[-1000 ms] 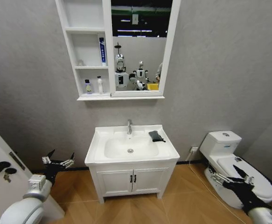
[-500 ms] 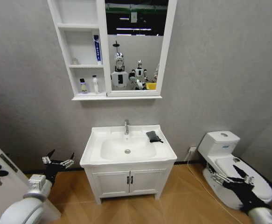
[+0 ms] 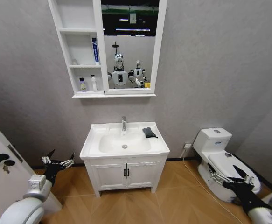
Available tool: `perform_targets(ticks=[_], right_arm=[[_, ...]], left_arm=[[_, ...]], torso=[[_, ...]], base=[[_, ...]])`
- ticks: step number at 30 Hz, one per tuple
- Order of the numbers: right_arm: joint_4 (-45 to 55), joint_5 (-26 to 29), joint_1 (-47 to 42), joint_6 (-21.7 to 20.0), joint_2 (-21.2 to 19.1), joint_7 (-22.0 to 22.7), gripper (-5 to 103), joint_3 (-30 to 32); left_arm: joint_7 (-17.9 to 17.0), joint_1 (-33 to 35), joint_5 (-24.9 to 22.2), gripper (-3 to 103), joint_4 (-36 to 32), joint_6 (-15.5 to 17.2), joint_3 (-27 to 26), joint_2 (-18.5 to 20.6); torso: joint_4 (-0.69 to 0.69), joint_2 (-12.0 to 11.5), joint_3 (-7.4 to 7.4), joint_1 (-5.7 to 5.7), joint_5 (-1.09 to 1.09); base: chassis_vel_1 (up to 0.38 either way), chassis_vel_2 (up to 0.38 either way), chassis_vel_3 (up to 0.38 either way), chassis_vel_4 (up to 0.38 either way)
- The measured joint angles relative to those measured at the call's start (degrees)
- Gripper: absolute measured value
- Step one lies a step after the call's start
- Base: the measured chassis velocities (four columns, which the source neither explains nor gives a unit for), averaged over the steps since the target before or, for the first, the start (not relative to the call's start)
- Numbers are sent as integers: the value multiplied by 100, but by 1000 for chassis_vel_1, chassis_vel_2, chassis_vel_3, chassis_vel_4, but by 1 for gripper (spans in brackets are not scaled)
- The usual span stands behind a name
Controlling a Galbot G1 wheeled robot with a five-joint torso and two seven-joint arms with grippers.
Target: Move facial cleanser and shampoo from washbasin to cabinet, then wipe washbasin with towel.
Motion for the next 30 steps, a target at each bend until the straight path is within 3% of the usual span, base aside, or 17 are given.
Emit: perform_targets(ticks=[14,17,18,22,23,24,26,27,30], right_arm=[[0,0,0,0,0,0,100,0],[1,-1,0,1,0,0,100,0],[0,0,0,1,0,0,100,-1],[1,-1,-1,1,0,0,100,0],[1,-1,-1,1,0,0,100,0],[0,0,-1,1,0,0,100,-1],[-1,0,0,0,0,0,100,-1],[0,-1,-1,1,0,0,100,0],[0,0,-1,0,0,0,100,-1]], left_arm=[[1,0,0,100,0,0,1,0],[0,0,0,100,1,0,0,0],[0,0,0,100,-1,0,0,0],[0,0,0,100,0,0,0,0],[0,0,0,100,0,0,0,0],[0,0,0,100,-1,0,0,0],[0,0,0,100,-1,0,0,0],[0,1,0,100,1,0,0,0],[0,1,0,100,0,0,-1,0]], torso=[[-2,0,0,-3,5],[-1,2,-2,-6,-10],[-3,2,-2,-7,9],[-2,3,-3,-8,-5],[-2,3,-3,-8,-5],[-3,2,-1,-6,9],[0,2,-1,-6,7],[1,4,-4,-9,-10],[-1,5,-4,-11,7]], base=[[255,-259,-251,257],[356,-362,-328,350],[394,-359,-357,361],[374,-402,-361,361],[371,-378,-299,339],[371,-347,-382,339],[378,-347,-318,347],[295,-343,-247,299],[219,-141,-243,265]])
